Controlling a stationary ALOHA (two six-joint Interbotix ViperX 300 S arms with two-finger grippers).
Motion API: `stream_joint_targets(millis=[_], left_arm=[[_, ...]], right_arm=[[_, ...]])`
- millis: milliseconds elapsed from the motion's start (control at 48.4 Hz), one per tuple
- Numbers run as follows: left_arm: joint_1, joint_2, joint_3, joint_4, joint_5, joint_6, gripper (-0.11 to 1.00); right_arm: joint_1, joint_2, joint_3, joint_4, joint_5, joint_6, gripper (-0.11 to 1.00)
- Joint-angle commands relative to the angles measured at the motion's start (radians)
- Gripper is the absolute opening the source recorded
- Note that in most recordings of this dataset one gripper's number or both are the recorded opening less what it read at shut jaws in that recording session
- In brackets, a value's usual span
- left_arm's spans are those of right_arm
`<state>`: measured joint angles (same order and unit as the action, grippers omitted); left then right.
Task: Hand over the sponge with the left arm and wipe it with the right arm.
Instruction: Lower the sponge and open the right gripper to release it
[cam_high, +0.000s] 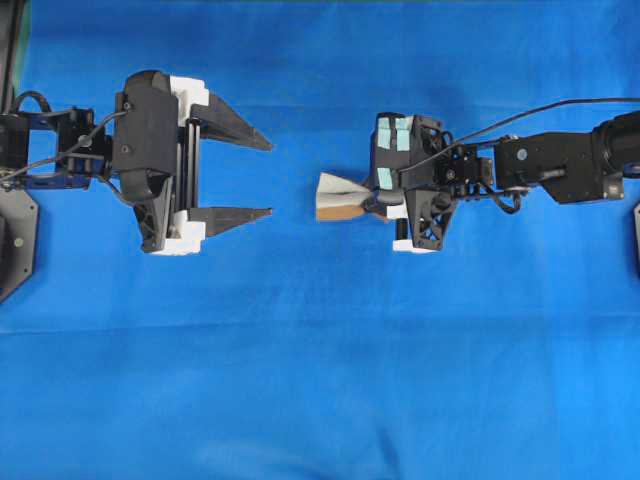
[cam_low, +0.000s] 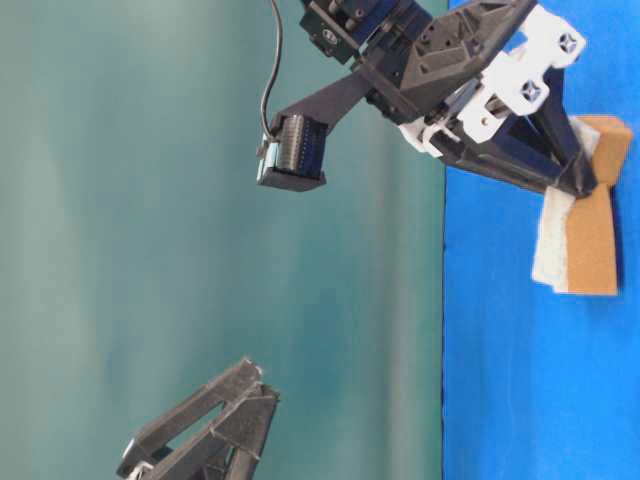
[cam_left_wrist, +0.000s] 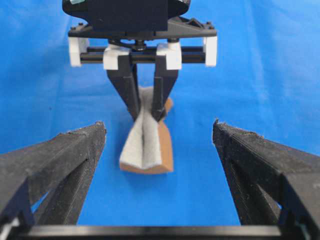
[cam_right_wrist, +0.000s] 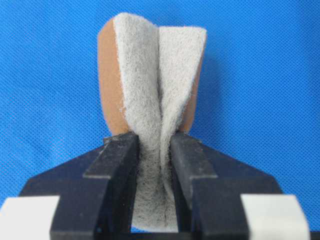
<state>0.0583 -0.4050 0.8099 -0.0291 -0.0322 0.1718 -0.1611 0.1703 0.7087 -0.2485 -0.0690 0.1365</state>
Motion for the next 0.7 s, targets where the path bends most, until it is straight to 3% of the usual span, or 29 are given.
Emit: stream_joint_targets(millis=[0, 186, 310, 393, 682], left_arm=[[-0.002, -0.009, -0.011, -0.003, -0.006, 0.002, 0.91], [0.0, -0.009, -0.011, -0.003, -0.006, 0.002, 0.91], [-0.002, -0.009, -0.011, -0.003, -0.006, 0.003, 0.91], [-0.002, -0.009, -0.011, -0.002, -0.006, 0.005, 0.91], [-0.002, -0.011, -0.011, -0.003, -0.006, 0.012, 0.91]], right_arm=[[0.002, -0.029, -0.009, 0.0, -0.009, 0.009, 0.27], [0.006, -0.029, -0.014, 0.003, -0.009, 0.018, 0.28], [0.012, -0.029, -0.015, 0.003, -0.006, 0.018, 0.6], [0.014, -0.031, -0.021, 0.009, -0.005, 0.018, 0.73], [0.026, -0.081, -0.021, 0.025, 0.005, 0.018, 0.74]])
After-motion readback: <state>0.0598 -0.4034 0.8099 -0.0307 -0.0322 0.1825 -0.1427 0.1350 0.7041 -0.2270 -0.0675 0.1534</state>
